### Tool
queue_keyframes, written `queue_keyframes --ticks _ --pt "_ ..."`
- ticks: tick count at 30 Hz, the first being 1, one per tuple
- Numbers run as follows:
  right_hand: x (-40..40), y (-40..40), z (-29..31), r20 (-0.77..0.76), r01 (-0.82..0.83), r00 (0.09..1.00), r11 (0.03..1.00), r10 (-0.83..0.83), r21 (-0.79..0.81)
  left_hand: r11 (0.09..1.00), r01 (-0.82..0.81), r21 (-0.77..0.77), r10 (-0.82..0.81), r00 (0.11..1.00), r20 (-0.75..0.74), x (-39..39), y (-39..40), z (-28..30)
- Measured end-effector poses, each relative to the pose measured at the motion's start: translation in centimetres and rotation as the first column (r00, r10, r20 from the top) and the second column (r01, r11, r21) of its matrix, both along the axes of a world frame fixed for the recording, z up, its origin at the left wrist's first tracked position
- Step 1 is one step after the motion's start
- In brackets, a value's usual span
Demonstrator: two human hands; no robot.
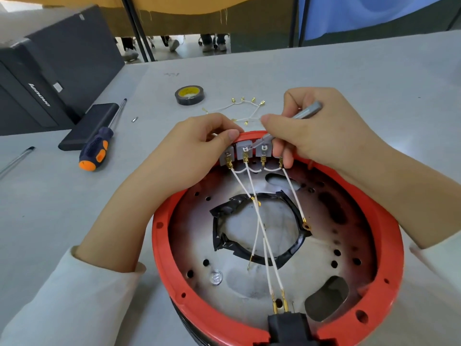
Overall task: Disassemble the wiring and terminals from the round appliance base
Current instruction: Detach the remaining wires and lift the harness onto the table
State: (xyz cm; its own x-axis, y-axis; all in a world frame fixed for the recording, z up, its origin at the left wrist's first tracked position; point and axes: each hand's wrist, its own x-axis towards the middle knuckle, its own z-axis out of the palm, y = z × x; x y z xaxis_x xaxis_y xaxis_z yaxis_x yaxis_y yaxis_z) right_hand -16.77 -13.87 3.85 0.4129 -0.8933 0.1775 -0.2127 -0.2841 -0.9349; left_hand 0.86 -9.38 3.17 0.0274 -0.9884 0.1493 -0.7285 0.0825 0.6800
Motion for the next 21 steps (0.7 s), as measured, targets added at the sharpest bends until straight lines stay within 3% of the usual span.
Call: queue_keyframes --ticks 15,21 --pt "0.5 -0.1 0.4 -0.098 0.012 0.995 1.000 -0.011 0.016 1.000 -0.005 -0.002 0.005 1.000 0.020 -0.1 0.0 0.1" --pt "1.5 -1.1 1.2 -0.205 0.048 0.978 0.998 -0.036 0.051 1.000 -0.007 -0.011 0.008 1.000 0.023 -0.1 0.0 0.1"
